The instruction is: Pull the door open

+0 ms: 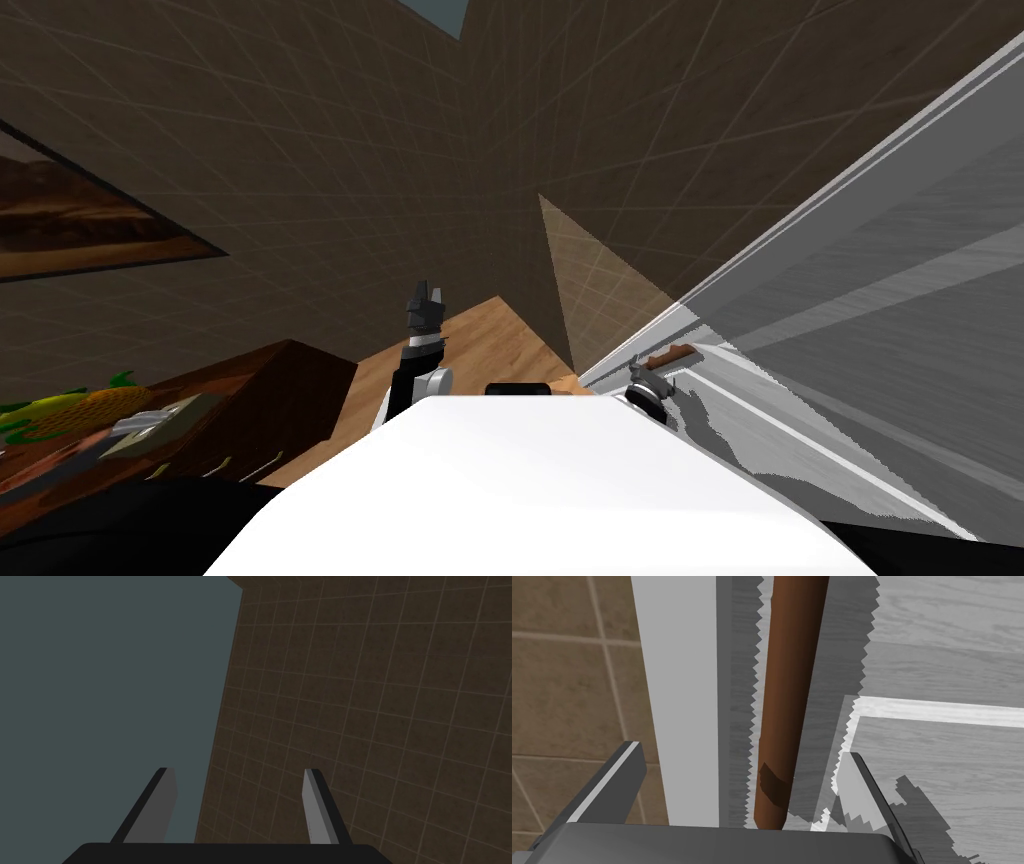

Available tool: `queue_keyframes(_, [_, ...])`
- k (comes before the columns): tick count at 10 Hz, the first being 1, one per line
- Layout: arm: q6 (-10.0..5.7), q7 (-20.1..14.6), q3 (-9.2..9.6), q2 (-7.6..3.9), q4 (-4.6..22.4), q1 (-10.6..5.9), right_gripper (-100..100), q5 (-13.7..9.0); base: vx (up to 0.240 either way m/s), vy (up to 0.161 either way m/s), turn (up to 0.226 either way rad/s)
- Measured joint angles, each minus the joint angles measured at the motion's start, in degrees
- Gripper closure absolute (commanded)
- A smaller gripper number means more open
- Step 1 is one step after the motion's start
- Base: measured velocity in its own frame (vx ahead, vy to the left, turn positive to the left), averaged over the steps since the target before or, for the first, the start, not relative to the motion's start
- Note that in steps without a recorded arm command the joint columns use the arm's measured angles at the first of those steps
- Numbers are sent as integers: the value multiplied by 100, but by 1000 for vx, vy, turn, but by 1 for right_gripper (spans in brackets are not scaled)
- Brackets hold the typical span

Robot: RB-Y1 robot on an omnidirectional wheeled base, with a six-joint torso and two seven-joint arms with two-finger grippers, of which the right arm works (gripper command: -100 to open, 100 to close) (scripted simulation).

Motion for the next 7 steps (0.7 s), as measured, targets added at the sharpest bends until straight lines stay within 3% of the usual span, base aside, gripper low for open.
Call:
queue_keyframes(6, [-145, -630, 494, -390, 332, 115, -100, 28, 124, -86, -85])
queue_keyframes(7, [-166, -657, 520, -368, 342, 135, 100, 37, -19, 30, 38])
